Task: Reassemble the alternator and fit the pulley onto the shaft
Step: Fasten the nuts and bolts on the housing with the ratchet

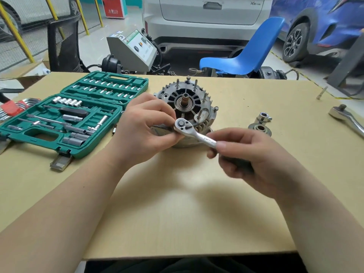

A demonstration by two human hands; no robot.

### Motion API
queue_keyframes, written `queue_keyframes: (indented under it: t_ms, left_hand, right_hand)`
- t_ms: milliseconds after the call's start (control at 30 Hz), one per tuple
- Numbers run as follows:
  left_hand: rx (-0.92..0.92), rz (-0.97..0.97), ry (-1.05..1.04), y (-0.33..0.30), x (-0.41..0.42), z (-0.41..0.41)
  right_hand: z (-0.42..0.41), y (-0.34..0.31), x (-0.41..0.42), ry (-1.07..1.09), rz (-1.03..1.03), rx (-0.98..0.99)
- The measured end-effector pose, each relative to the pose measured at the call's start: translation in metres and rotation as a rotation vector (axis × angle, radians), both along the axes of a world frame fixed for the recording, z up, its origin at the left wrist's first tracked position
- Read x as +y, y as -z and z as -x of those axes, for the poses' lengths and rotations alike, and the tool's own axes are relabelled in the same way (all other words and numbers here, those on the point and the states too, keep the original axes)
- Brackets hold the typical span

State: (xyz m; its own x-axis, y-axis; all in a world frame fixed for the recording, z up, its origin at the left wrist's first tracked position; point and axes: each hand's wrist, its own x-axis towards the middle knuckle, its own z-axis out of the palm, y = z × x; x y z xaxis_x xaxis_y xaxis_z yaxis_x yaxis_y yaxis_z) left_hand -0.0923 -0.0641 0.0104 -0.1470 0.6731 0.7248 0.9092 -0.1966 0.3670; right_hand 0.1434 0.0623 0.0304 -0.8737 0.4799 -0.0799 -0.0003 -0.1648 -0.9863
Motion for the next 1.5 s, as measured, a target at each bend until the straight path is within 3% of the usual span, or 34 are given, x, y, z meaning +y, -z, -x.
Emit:
queue_keyframes:
  t_ms: [133, 233, 367, 467, 533, 700, 767, 1000, 1133, 1267, 1433, 1500]
  left_hand:
    - [-0.020, 0.012, -0.009, 0.001, 0.000, -0.001]
    - [0.001, -0.005, -0.048, 0.002, 0.001, -0.006]
    - [0.031, -0.008, -0.095, 0.001, 0.001, -0.008]
    - [0.027, 0.000, -0.105, 0.000, 0.002, -0.009]
    - [0.010, 0.009, -0.083, -0.001, 0.002, -0.008]
    - [0.002, 0.054, -0.028, -0.002, 0.000, -0.006]
    - [0.000, 0.056, -0.036, -0.003, 0.000, -0.005]
    - [-0.007, 0.001, -0.077, 0.002, 0.001, -0.008]
    - [-0.004, 0.007, -0.077, 0.002, 0.000, -0.007]
    - [-0.001, 0.001, -0.049, 0.002, 0.000, -0.005]
    - [-0.010, 0.026, -0.035, 0.001, 0.000, -0.004]
    - [-0.005, 0.024, -0.031, 0.002, 0.001, -0.002]
  right_hand:
    - [-0.003, -0.008, 0.032, 0.101, 0.063, 0.063]
    - [-0.005, 0.002, 0.027, -0.091, 0.084, 0.016]
    - [-0.001, 0.019, 0.001, -0.430, 0.290, 0.040]
    - [0.002, 0.024, -0.010, -0.512, 0.318, 0.065]
    - [0.002, 0.021, -0.003, -0.440, 0.308, 0.076]
    - [0.001, 0.008, 0.026, 0.117, 0.316, 0.183]
    - [0.001, 0.008, 0.029, 0.213, 0.330, 0.256]
    - [-0.005, 0.022, 0.007, -0.054, -0.005, 0.119]
    - [0.001, 0.030, -0.016, -0.236, -0.070, -0.023]
    - [0.005, 0.024, -0.013, -0.200, 0.095, 0.066]
    - [-0.006, 0.002, 0.023, 0.070, 0.460, 0.259]
    - [-0.006, 0.004, 0.029, 0.145, 0.499, 0.350]
